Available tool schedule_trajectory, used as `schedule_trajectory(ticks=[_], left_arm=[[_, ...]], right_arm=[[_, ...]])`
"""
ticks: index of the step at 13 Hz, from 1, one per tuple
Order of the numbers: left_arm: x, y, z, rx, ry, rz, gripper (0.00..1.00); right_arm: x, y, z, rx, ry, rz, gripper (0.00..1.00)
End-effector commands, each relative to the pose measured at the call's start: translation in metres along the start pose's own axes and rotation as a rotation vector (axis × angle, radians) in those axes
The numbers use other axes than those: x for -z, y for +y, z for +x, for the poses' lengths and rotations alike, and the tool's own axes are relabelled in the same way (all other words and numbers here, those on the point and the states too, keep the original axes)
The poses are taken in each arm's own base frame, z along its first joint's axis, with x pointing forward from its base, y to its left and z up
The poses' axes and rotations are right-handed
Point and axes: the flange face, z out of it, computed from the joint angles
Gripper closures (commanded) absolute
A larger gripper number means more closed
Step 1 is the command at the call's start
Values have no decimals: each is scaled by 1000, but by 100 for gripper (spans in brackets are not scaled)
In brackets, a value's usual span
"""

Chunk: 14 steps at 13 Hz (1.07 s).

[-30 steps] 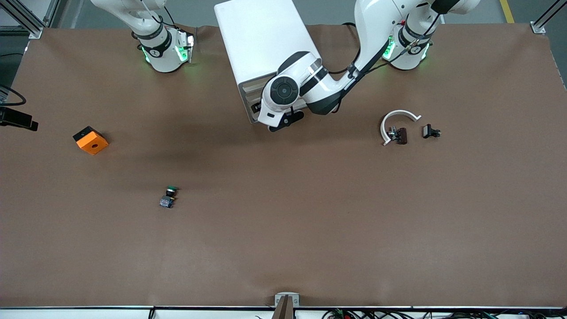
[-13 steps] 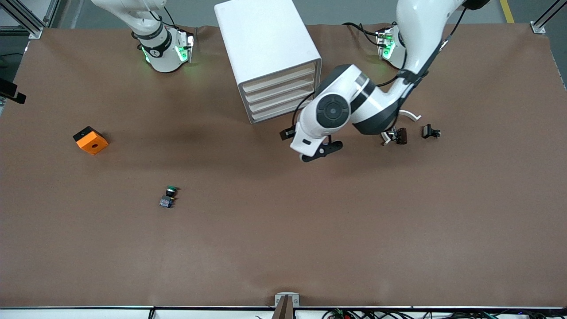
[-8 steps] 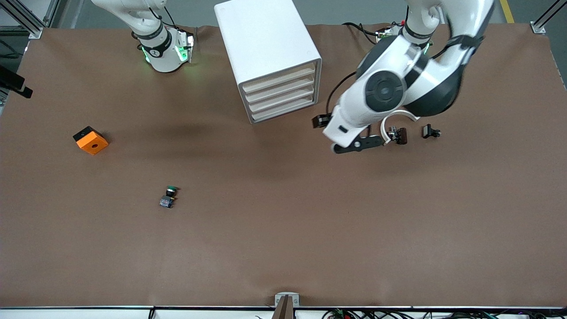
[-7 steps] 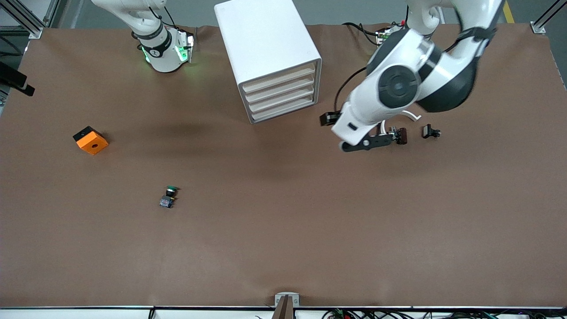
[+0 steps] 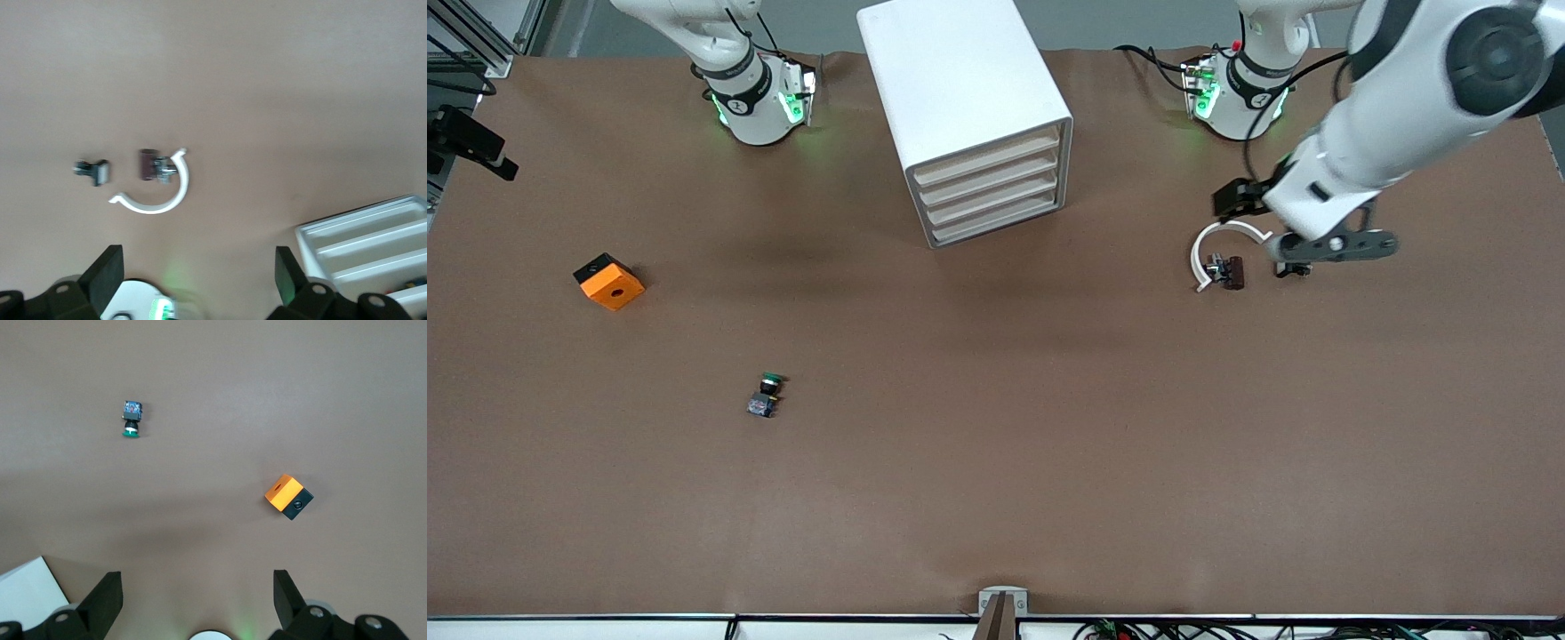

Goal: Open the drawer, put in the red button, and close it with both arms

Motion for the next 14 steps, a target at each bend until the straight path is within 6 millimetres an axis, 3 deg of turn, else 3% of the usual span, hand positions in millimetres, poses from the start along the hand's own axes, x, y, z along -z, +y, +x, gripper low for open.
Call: schedule_trajectory(ticks=[1, 6, 14], left_arm=[[15, -53, -17, -42, 25, 30, 0], [28, -98, -20, -74, 37, 11, 0], [28, -103, -16, -108, 74, 42, 0]], right_arm=[[16, -8, -4, -26, 34, 5, 0], [16, -8, -5, -35, 28, 9, 0], [11, -7, -6, -35, 11, 9, 0]])
